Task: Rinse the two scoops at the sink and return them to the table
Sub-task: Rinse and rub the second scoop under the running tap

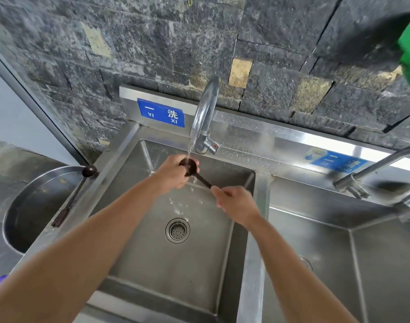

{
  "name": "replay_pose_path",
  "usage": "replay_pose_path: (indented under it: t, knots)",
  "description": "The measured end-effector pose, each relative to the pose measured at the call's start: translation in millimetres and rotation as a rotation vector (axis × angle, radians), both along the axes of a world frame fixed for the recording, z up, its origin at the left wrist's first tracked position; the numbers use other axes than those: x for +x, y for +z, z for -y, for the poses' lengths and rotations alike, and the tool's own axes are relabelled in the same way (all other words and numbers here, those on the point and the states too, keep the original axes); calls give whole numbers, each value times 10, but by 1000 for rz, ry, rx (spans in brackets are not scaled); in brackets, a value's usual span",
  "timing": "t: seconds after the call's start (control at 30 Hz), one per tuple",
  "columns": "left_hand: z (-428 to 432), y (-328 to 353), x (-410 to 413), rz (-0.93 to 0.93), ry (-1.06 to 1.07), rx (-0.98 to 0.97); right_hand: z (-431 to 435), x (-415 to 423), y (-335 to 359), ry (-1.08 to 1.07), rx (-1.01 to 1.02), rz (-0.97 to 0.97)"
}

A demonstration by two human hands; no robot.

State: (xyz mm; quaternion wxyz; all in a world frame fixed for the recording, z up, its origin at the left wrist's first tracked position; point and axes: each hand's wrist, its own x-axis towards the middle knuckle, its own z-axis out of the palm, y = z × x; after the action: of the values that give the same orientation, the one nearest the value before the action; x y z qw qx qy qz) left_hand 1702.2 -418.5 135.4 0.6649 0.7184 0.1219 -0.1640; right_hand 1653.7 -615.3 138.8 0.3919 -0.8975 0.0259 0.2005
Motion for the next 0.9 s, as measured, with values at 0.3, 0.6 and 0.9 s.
replay_pose_path:
  t: [0.3,0.6,0.9]
  knots:
    - [32,264,83,-176,71,-430,112,-201,-188,-162,105,66]
    - [-100,132,-56,-349,52,-710,69,-650,-244,-387,526,-151]
    - [-221,33,-33,-354,123,-796,-28,-732,-65,-487,647,-47]
